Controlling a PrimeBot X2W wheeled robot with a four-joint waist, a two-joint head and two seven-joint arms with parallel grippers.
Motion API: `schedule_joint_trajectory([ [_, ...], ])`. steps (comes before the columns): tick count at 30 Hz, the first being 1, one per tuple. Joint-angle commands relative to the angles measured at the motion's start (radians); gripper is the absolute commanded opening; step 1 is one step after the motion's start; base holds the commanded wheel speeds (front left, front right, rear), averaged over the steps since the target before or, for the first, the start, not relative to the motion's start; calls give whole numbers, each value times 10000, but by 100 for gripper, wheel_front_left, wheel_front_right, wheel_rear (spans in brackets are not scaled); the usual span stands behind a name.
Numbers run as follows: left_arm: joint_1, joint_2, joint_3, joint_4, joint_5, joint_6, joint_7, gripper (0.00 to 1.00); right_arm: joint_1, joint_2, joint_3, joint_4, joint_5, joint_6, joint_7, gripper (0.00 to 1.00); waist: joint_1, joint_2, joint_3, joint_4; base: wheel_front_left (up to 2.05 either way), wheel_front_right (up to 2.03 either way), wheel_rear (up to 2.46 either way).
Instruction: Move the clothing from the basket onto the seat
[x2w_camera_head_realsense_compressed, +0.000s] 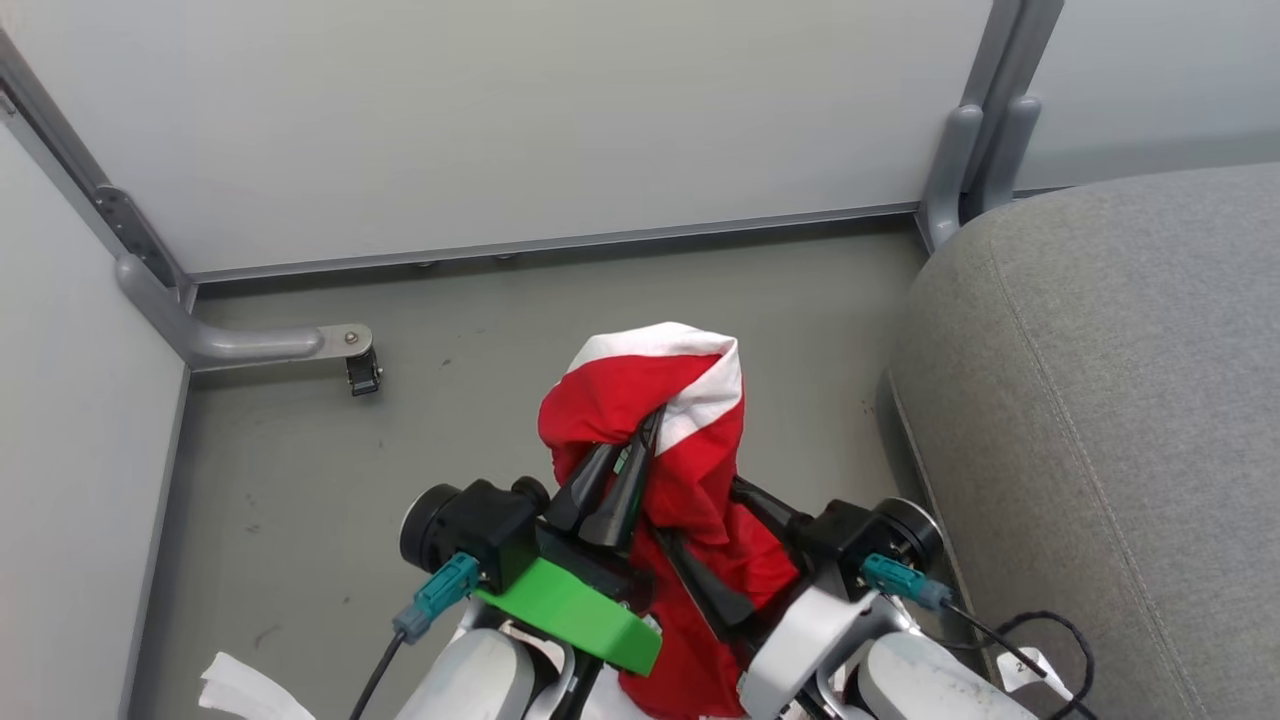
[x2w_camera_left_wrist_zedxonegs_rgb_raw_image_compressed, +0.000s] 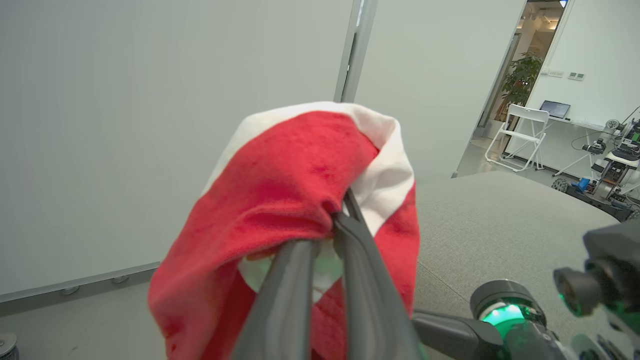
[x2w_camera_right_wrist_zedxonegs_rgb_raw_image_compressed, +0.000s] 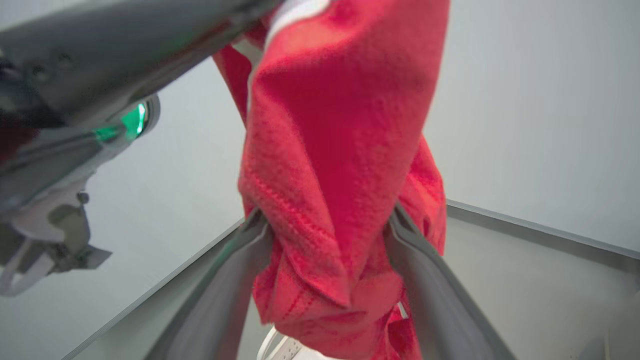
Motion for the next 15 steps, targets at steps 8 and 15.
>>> schedule_joint_trajectory([
  [8,-339,11,-577,-52,-360,-29,-8,0,-701,277,161,773,-331,-7,-45,39,1,0,162,525,0,0,0],
  [15,-297,9,-610,-76,-337,-29,-8,0,-602,414,-7,1063,96,-7,-45,0,1,0,181,561,0,0,0],
])
